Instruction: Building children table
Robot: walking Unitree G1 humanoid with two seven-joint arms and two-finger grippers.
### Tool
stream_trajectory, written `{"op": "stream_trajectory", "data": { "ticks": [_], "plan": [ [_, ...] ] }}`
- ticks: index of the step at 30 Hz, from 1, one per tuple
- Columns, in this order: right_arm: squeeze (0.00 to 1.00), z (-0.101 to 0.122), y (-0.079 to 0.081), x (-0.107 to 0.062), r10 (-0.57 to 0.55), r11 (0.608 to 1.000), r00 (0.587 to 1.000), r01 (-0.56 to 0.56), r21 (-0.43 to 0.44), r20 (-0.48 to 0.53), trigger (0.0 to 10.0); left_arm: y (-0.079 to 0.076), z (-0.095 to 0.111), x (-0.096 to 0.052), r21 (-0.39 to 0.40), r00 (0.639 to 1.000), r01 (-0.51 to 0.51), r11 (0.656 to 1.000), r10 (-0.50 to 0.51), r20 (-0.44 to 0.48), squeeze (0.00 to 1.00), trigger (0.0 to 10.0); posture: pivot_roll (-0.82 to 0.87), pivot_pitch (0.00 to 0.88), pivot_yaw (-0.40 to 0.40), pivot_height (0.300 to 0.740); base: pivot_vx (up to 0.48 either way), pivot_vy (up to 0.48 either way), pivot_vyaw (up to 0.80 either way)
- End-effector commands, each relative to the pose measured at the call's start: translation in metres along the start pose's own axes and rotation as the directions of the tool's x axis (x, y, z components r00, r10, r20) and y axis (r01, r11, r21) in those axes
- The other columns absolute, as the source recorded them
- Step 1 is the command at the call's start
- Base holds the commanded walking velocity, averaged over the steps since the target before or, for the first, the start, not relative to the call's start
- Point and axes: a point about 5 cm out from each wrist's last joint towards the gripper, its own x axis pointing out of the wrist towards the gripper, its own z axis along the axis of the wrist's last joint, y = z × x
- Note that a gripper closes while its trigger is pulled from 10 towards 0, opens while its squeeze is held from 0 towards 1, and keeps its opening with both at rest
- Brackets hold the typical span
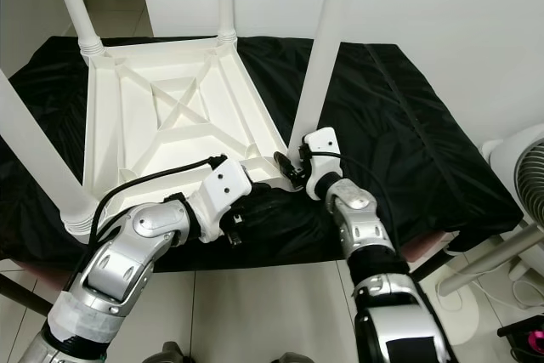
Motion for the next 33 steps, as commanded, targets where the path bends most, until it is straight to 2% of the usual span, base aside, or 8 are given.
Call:
{"op": "stream_trajectory", "data": {
  "ticks": [1,11,18,19,20,21,32,33],
  "plan": [
    [0.00,-0.019,-0.003,-0.006,-0.052,0.997,0.995,0.057,0.055,-0.090,10.0,0.001,0.003,0.000,0.005,0.998,-0.060,0.998,0.060,0.013,0.00,10.0,-0.08,0.018,-0.026,0.740,0.000,0.000,0.00],
    [0.00,-0.007,0.033,-0.008,-0.417,0.894,0.908,0.416,0.167,-0.031,10.0,-0.003,0.001,0.000,-0.005,0.998,-0.056,0.998,0.057,0.010,0.00,10.0,-0.07,0.020,-0.039,0.740,0.000,0.000,0.00],
    [0.00,0.006,0.044,-0.009,-0.382,0.911,0.924,0.371,0.179,0.030,10.0,-0.005,0.000,0.000,-0.007,0.999,-0.049,0.999,0.049,0.008,0.00,10.0,-0.07,0.015,-0.044,0.740,0.000,0.000,0.00],
    [0.54,0.006,0.043,-0.010,-0.372,0.915,0.927,0.359,0.186,0.039,10.0,-0.005,0.001,0.000,-0.006,0.999,-0.049,0.999,0.049,0.008,0.00,10.0,-0.07,0.015,-0.044,0.740,0.000,0.000,0.00],
    [0.54,0.006,0.043,-0.010,-0.372,0.915,0.927,0.359,0.186,0.039,10.0,-0.005,0.001,0.000,-0.006,0.999,-0.049,0.999,0.049,0.008,0.00,10.0,-0.07,0.015,-0.044,0.740,0.000,0.000,0.00],
    [1.00,0.007,0.043,-0.011,-0.362,0.917,0.931,0.346,0.196,0.049,10.0,-0.005,0.001,0.000,-0.005,0.999,-0.050,0.999,0.050,0.009,0.00,10.0,-0.07,0.015,-0.044,0.740,0.000,0.000,0.00],
    [1.00,0.010,0.022,-0.028,-0.264,0.953,0.954,0.234,0.193,0.142,10.0,-0.004,0.000,-0.002,-0.008,0.998,-0.062,0.998,0.062,0.006,0.00,10.0,-0.07,0.017,-0.046,0.740,0.000,0.000,0.00],
    [0.25,0.008,0.016,-0.033,-0.216,0.965,0.966,0.189,0.184,0.144,10.0,-0.004,0.000,-0.002,-0.010,0.998,-0.065,0.998,0.065,0.005,0.00,10.0,-0.07,0.023,-0.046,0.740,0.000,0.000,0.00]
  ]
}}
